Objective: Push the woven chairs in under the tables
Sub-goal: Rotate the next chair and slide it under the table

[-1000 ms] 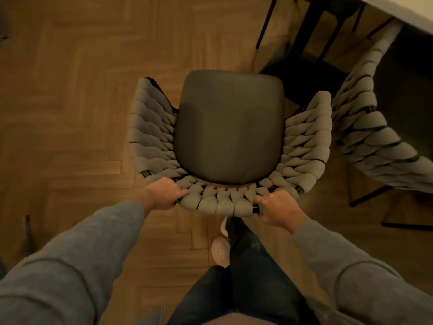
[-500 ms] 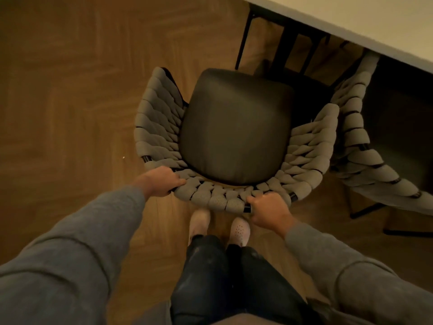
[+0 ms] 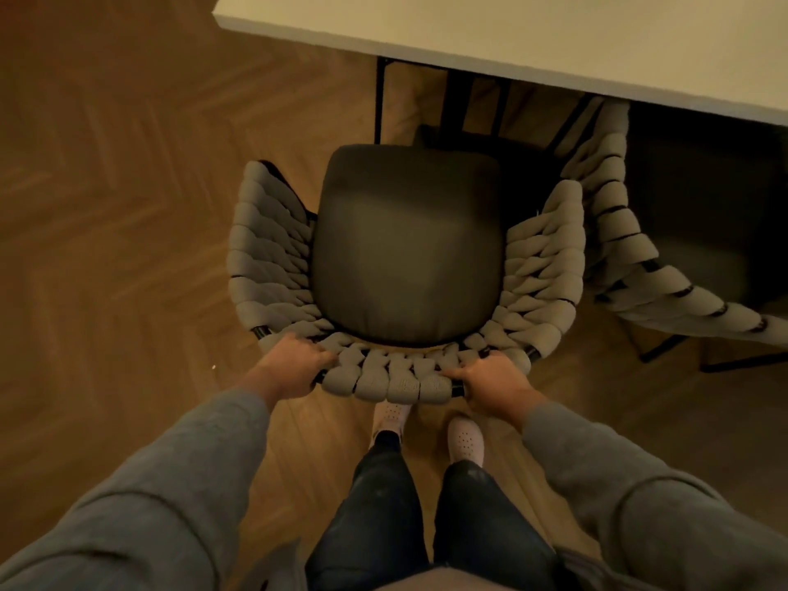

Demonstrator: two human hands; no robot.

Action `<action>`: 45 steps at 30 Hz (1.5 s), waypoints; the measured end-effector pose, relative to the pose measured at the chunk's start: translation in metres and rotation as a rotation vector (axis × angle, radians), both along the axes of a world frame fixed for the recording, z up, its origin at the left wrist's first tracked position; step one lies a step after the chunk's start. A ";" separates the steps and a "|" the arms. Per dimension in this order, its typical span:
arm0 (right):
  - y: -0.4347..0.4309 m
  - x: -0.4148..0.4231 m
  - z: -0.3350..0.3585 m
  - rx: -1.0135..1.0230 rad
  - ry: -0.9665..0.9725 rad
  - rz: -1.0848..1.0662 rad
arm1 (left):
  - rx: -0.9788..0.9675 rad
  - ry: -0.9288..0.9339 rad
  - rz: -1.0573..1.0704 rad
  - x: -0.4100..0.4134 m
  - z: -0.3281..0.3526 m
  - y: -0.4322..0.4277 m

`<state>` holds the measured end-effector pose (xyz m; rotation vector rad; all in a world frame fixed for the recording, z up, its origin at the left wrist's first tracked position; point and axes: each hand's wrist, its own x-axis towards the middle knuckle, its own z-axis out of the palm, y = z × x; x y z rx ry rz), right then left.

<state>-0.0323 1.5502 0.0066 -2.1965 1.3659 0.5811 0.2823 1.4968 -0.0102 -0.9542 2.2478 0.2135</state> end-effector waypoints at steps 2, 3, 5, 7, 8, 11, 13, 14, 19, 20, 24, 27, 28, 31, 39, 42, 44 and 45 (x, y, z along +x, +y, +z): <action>-0.002 0.000 0.001 0.013 0.023 0.009 | -0.011 0.012 0.006 0.002 -0.005 0.001; -0.003 0.001 0.002 0.012 0.026 0.010 | -0.013 0.024 0.005 0.004 -0.006 0.001; -0.004 0.002 0.003 0.020 0.040 0.026 | -0.008 0.039 0.023 0.008 -0.008 0.000; -0.007 0.006 0.003 0.022 0.057 0.049 | -0.017 0.109 0.041 0.015 -0.011 0.001; -0.008 0.008 0.003 0.016 0.066 0.067 | -0.024 0.141 0.055 0.018 -0.012 0.001; -0.018 0.007 0.009 0.006 0.058 0.107 | 0.001 0.155 0.072 0.023 -0.014 -0.003; -0.025 0.002 0.013 -0.004 0.057 0.118 | 0.009 0.162 0.073 0.021 -0.016 -0.007; -0.029 -0.002 0.014 -0.006 0.065 0.119 | 0.007 0.168 0.073 0.017 -0.016 -0.010; -0.054 -0.030 0.013 -0.025 0.145 0.134 | 0.008 0.225 0.077 -0.015 -0.013 -0.023; -0.057 -0.035 0.010 -0.030 0.167 0.142 | 0.012 0.234 0.075 -0.021 -0.011 -0.026; -0.066 -0.045 -0.003 -0.039 0.202 0.109 | 0.073 0.234 0.025 -0.031 -0.009 -0.048; -0.071 -0.038 -0.010 -0.066 0.131 0.038 | 0.120 0.165 -0.022 -0.022 -0.007 -0.074; -0.074 -0.033 -0.011 -0.072 0.109 0.013 | 0.124 0.142 -0.036 -0.018 -0.006 -0.084; -0.089 -0.022 -0.014 -0.089 0.068 -0.050 | 0.114 0.092 -0.059 -0.014 -0.002 -0.116; -0.148 -0.023 -0.019 -0.079 0.058 -0.171 | -0.010 0.011 -0.020 -0.037 0.007 -0.187; -0.170 -0.025 -0.019 -0.065 0.085 -0.178 | -0.051 -0.021 0.086 -0.049 0.011 -0.206; -0.183 -0.026 -0.019 -0.046 0.102 -0.192 | -0.069 -0.038 0.168 -0.056 0.014 -0.216; -0.189 -0.027 -0.020 -0.045 0.105 -0.200 | -0.075 -0.040 0.197 -0.060 0.015 -0.220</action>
